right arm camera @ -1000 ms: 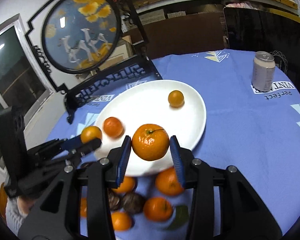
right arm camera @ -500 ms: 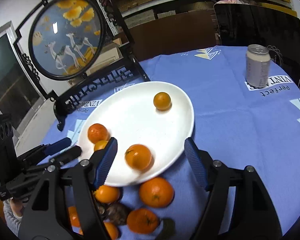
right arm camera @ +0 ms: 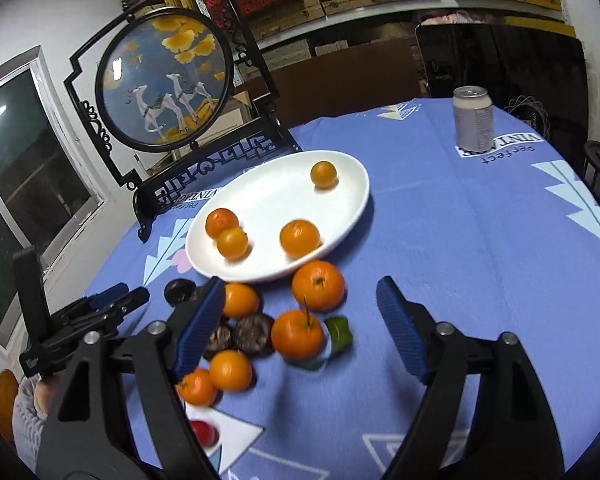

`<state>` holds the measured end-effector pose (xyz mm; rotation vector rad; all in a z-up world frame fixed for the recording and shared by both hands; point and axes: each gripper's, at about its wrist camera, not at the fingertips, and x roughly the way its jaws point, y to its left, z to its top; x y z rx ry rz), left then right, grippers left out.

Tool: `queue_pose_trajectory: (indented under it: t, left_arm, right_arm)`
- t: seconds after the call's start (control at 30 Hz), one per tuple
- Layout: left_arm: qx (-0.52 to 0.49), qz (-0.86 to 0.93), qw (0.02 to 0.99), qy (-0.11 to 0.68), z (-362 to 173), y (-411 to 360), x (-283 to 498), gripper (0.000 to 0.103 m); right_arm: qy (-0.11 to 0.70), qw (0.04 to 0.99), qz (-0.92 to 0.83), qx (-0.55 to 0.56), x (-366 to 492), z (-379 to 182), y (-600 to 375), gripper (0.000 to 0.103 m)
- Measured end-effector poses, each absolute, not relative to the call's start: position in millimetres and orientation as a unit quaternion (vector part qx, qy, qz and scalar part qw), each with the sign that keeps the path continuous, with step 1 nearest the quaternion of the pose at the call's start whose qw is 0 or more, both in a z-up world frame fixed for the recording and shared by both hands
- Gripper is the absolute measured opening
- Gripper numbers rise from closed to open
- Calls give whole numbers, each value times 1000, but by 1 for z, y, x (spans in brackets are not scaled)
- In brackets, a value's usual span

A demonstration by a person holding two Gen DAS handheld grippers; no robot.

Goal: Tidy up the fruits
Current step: 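Withdraw both open tools from the plate toward the remaining fruits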

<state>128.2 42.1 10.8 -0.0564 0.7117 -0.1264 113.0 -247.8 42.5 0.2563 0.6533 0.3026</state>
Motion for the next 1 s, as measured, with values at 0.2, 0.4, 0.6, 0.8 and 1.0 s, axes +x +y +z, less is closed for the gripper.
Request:
queue_pose_trajectory:
  t: [0.2,0.4,0.6,0.8,1.0]
  left_arm:
    - [8,-69,933,353,3,27,130,68]
    - [30,-68,930,361,-4,17,140,68]
    - [55,-51,926,370,-11,12,152,68]
    - [-1,4,924,382,-11,53,159,68]
    - [-40,-16,926,376,-9,64,159,68]
  right_arm:
    - [315,929,155,115,108,42,-247,84]
    - [321,927,157,114,109,41,-246,86]
    - [326,926,160,103,109,38,-241,87]
    - [328,925,163,103,109,38,-239,87]
    - [328,925,163,103,109,38,-239,88]
